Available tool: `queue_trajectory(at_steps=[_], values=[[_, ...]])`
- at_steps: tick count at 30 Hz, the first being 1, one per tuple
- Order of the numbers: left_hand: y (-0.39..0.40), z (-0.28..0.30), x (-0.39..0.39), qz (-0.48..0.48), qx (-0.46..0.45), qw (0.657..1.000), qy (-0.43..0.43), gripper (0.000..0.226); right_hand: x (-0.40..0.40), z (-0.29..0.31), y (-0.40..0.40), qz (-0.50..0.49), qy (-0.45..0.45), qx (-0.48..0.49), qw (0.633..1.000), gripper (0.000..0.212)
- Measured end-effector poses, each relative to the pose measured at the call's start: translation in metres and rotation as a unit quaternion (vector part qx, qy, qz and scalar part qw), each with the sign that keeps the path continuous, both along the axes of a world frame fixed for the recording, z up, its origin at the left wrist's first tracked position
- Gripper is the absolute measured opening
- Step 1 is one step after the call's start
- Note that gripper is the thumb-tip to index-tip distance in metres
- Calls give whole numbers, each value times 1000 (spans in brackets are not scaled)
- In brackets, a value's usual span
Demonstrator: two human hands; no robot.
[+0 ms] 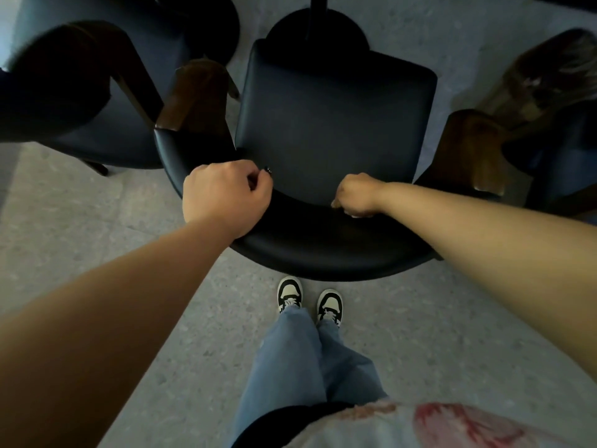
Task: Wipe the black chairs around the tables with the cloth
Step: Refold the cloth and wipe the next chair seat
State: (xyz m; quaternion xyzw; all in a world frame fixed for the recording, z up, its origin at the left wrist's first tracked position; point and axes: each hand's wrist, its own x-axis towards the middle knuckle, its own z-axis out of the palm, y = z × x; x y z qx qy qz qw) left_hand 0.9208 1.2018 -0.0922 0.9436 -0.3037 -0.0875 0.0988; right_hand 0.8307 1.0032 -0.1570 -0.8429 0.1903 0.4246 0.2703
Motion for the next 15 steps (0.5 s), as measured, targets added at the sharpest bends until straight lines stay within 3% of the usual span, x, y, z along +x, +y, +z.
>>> queue_trajectory(at_steps=[10, 15], values=[[-1, -1, 1, -2, 17, 1000, -6, 42, -49, 79, 37, -15, -179, 41, 983, 40], [-3, -2, 1, -15, 41, 999, -14, 35, -82, 116, 42, 37, -241, 49, 969, 39]])
